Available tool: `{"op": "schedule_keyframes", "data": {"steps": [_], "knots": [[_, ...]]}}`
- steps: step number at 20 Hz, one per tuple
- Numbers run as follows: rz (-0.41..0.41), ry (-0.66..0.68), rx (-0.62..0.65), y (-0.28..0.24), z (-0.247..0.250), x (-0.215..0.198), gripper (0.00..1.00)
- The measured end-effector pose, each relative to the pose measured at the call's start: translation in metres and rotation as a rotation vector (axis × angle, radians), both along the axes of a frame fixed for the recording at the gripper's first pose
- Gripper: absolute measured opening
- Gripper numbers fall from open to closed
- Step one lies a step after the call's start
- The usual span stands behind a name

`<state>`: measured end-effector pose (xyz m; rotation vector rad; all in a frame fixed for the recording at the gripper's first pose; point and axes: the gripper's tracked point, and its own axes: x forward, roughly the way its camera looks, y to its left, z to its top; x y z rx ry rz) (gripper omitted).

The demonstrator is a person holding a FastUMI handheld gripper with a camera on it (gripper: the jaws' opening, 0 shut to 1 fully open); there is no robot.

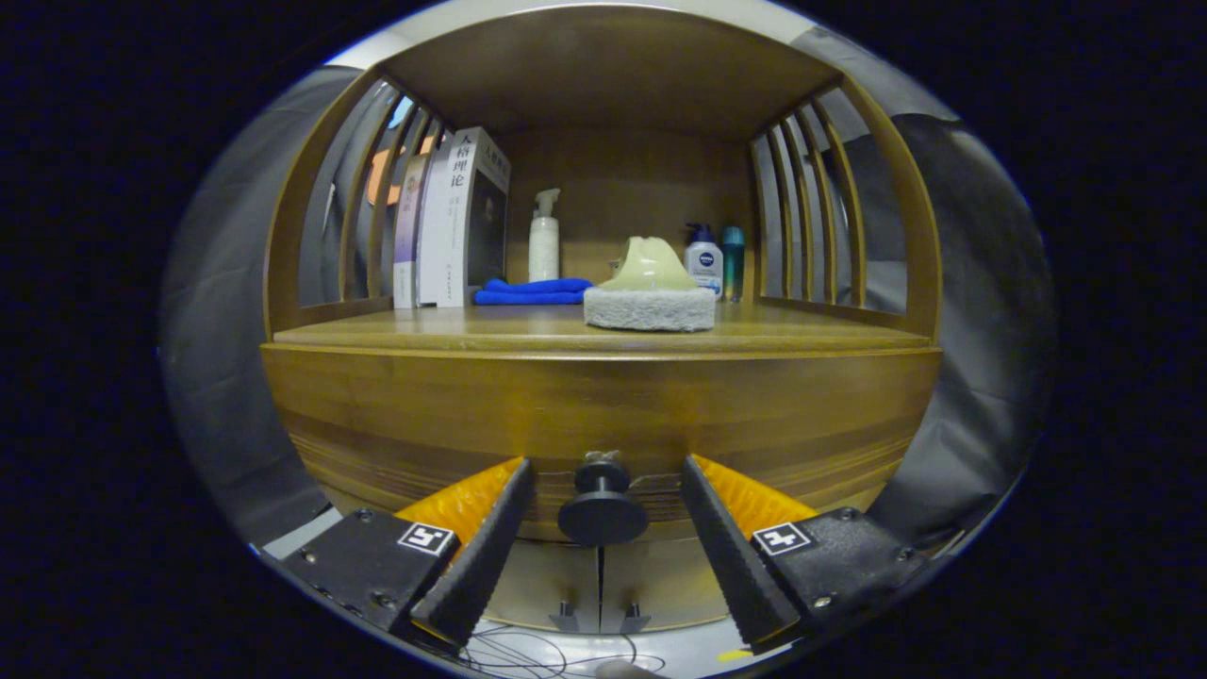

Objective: Pull open the drawer, take out the items inside it, and place them on the countertop above the cabinet.

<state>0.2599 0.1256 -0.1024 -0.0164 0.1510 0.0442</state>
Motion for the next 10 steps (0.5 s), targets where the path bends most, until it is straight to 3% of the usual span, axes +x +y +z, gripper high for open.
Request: {"op": "schedule_keyframes", "data": {"steps": [5,10], "knots": [[-0.003,-0.007,-0.045,-0.003,-0.001,0.004,1.00],[0.009,0.031,0.034,-0.008,0.021,-0.015,1.00]]}}
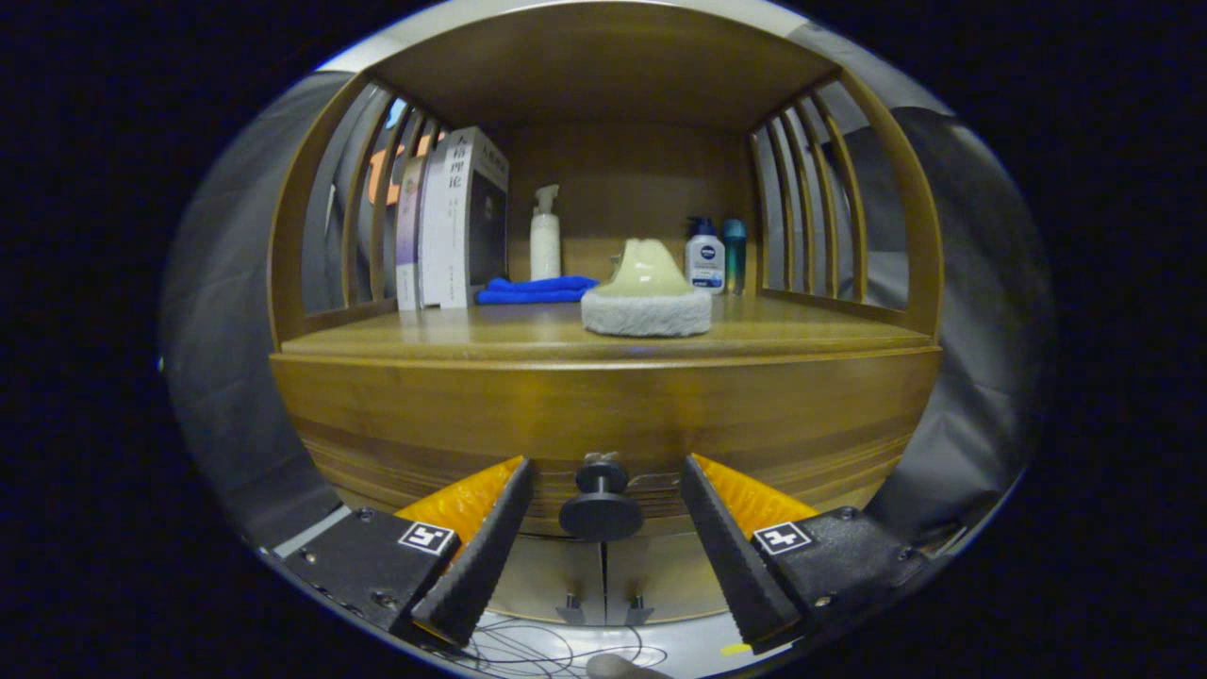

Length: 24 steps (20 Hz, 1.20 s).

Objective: Pull open the drawer, take out the items inside it, and place them on the countertop above the cabinet.

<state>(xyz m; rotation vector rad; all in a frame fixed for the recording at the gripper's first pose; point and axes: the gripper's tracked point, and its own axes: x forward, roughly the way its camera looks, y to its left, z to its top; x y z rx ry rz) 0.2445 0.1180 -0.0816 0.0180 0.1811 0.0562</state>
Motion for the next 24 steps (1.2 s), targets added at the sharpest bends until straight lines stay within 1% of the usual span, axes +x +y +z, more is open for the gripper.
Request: {"op": "schedule_keyframes", "data": {"steps": [7,11,14,18,20,24], "knots": [[-0.011,-0.102,-0.027,-0.049,0.057,-0.106,1.00],[-0.016,-0.140,-0.007,-0.072,0.066,-0.165,1.00],[-0.036,-0.157,0.017,-0.091,0.066,-0.199,1.00],[-0.063,-0.165,0.007,-0.107,0.064,-0.217,1.00],[-0.061,-0.162,-0.011,-0.109,0.063,-0.219,1.00],[-0.045,-0.159,-0.001,-0.106,0.065,-0.224,1.00]]}}
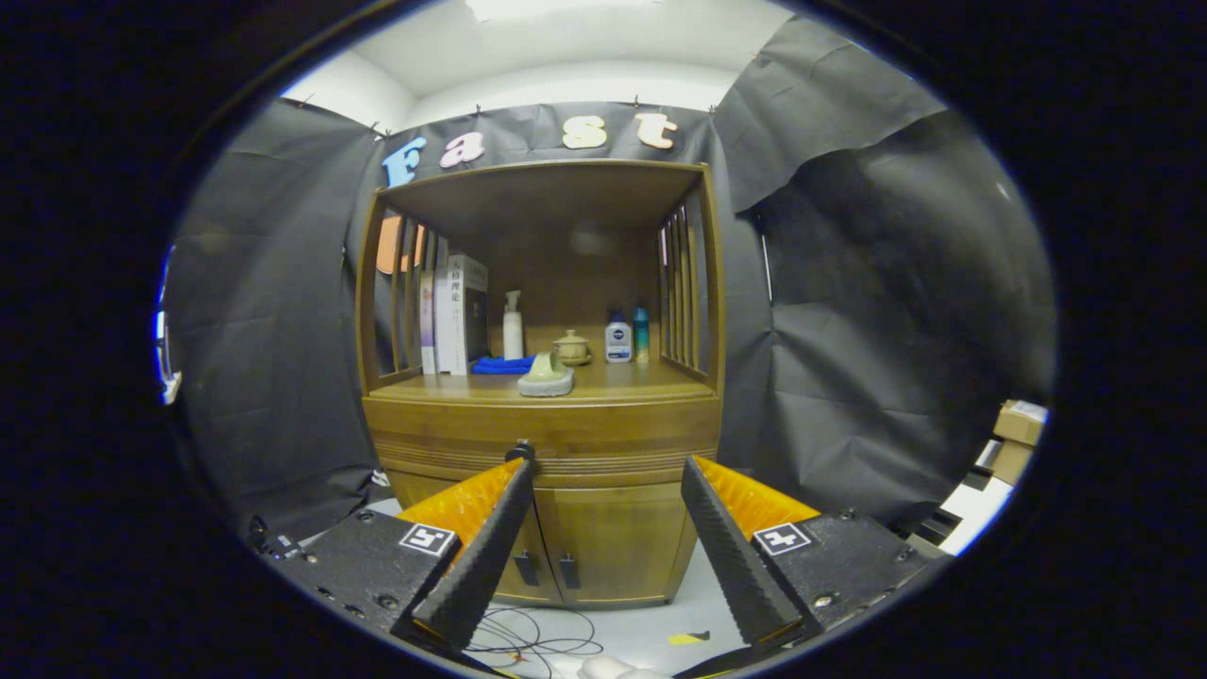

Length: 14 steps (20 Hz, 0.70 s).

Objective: Pull open the drawer, take out the items inside it, and place them on the countertop above the cabinet.

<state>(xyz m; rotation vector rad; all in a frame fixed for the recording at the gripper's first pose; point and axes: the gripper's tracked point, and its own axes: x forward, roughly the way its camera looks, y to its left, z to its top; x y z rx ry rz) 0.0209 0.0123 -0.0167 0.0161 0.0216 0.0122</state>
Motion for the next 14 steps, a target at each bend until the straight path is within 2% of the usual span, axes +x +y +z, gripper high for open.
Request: {"op": "schedule_keyframes", "data": {"steps": [14], "knots": [[0.013,-0.014,-0.009,0.0024,0.0095,-0.0044,1.00]]}}
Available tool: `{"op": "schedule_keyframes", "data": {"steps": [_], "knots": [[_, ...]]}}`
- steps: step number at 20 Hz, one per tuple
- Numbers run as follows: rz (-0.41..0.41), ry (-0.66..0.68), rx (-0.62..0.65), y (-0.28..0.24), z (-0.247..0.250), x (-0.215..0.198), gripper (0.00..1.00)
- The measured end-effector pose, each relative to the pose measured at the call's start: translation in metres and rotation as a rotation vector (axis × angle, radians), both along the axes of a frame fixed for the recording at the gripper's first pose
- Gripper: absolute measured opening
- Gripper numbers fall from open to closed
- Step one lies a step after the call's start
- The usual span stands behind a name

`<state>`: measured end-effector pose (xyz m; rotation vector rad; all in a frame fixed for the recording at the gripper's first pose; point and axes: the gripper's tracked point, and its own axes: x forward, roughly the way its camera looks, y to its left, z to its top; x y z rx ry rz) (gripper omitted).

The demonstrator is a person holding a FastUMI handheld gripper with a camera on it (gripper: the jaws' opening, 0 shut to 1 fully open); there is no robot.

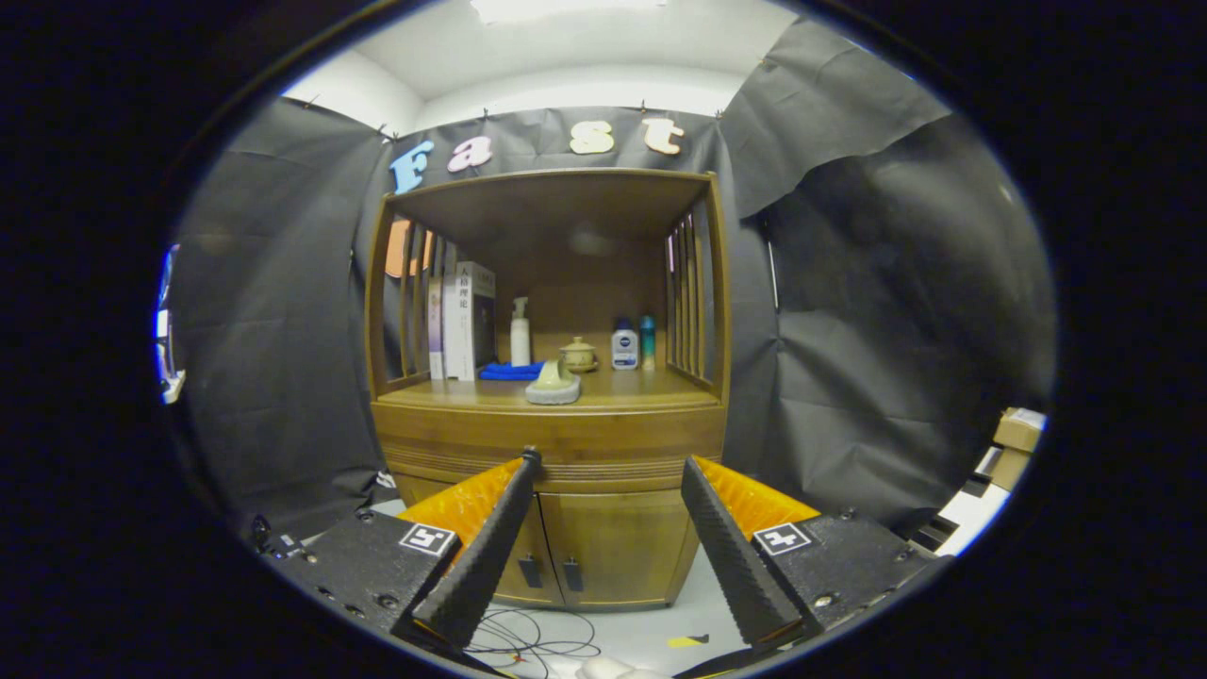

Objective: Pull open the drawer, take out the items inside it, and place them on the countertop above the cabinet.

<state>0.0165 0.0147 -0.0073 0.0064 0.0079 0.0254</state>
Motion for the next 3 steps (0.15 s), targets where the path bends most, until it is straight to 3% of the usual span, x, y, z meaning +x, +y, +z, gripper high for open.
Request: {"op": "schedule_keyframes", "data": {"steps": [3], "knots": [[0.004,-0.003,-0.002,0.0004,0.0011,0.0005,1.00]]}}
